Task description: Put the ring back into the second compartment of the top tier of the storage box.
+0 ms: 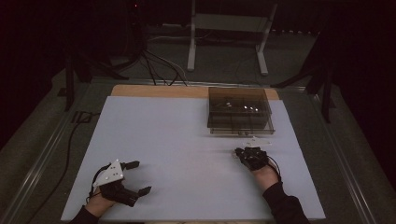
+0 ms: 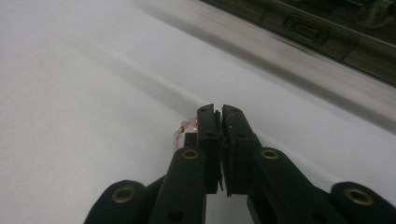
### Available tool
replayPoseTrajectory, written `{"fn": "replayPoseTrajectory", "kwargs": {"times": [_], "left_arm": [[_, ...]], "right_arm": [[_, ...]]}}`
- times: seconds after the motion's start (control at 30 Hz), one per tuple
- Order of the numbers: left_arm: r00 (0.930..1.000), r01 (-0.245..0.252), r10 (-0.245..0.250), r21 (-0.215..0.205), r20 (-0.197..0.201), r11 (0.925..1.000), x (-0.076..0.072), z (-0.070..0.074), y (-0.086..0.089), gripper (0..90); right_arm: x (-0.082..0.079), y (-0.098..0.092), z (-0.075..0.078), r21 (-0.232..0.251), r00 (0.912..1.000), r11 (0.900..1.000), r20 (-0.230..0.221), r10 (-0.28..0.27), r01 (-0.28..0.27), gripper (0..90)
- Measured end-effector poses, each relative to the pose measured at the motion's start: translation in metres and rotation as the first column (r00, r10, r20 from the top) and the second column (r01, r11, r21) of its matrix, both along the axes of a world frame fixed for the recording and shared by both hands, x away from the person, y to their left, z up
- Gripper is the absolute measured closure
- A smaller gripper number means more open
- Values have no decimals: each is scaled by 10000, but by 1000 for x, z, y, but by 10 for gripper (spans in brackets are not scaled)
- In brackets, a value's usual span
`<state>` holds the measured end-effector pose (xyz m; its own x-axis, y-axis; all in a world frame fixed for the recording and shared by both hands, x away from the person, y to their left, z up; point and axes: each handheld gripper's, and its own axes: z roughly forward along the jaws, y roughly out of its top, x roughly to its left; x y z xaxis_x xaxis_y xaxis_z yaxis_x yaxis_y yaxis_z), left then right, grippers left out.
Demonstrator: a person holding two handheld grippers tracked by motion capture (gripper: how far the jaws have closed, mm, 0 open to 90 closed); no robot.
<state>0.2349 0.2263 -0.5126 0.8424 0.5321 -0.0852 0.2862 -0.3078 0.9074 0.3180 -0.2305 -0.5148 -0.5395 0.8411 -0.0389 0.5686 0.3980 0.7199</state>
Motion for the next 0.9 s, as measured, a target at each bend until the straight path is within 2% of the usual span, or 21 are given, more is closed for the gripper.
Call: {"fn": "replayPoseTrajectory", "kwargs": {"times": [0.17,0.3,0.53,0.9], "left_arm": [[10000,14,-14,22,13,10000,0,0,0,8],[10000,13,-13,4,13,10000,1,0,0,8],[10000,28,-28,15,8,10000,0,0,0,8],[10000,29,-29,15,6,10000,0,0,0,8]], "right_arm": [[-6,1,2,-10,9999,9999,-7,143,-143,870],[-11,1,5,216,9997,9995,40,232,-233,870],[-20,2,9,311,9989,9985,102,453,-456,870],[-29,3,17,440,9987,9978,157,491,-498,870]]}}
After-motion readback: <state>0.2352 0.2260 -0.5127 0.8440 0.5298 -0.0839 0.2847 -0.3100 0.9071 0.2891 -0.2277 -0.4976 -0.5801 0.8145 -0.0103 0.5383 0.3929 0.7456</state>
